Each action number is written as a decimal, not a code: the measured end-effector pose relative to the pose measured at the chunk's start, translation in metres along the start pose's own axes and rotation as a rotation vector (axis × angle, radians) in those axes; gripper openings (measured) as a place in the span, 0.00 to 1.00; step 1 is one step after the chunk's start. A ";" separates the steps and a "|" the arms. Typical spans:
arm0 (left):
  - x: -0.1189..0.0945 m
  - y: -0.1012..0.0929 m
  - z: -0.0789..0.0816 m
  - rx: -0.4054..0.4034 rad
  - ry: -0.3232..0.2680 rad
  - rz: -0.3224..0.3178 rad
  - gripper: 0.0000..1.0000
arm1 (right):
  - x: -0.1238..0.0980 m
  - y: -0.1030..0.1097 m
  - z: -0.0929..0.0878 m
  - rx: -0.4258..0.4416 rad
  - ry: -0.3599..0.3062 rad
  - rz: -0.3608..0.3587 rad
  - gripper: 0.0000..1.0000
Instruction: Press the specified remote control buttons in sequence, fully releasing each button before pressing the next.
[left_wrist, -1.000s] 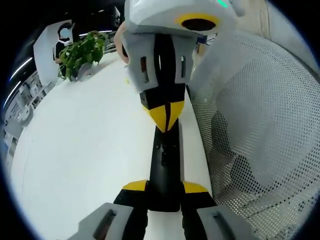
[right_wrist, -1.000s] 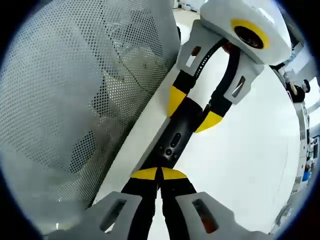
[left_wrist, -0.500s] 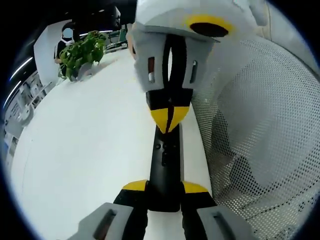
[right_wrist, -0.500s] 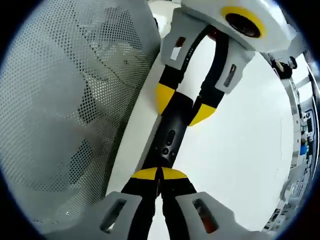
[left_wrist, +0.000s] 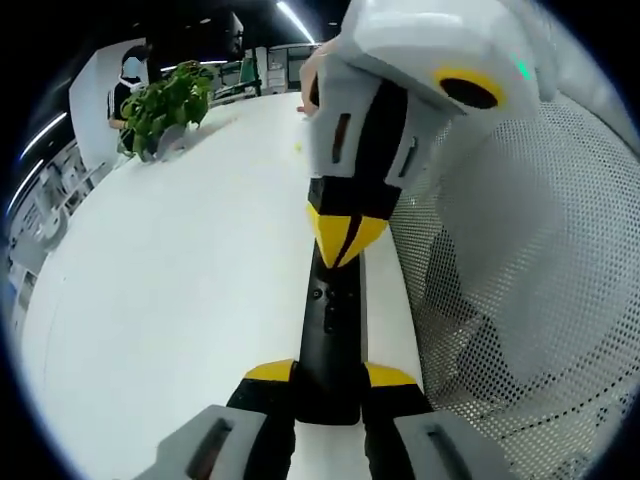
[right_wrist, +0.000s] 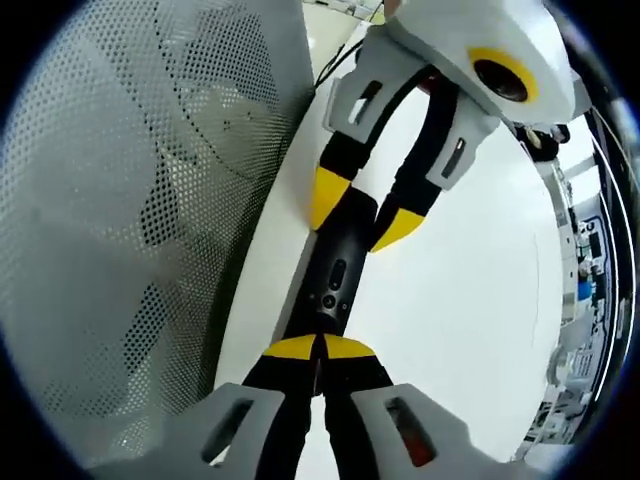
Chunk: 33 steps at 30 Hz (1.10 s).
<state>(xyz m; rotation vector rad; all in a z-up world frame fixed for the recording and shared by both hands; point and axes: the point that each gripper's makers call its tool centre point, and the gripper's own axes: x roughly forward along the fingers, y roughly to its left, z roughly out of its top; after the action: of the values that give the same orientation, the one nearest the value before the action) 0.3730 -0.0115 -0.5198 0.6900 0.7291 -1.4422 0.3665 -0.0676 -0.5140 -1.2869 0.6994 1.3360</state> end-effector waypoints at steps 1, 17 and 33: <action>0.000 0.000 0.000 0.000 0.000 0.000 0.24 | 0.000 0.001 0.000 -0.010 -0.002 -0.019 0.00; -0.003 -0.003 0.001 -0.002 -0.008 0.003 0.24 | -0.003 0.001 0.010 0.087 -0.050 -0.096 0.00; -0.003 -0.002 0.002 0.000 -0.004 -0.001 0.24 | 0.001 0.006 0.028 -0.084 -0.043 -0.078 0.00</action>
<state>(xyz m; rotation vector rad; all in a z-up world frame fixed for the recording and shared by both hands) 0.3709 -0.0112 -0.5168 0.6865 0.7264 -1.4438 0.3535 -0.0427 -0.5097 -1.3345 0.5628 1.3372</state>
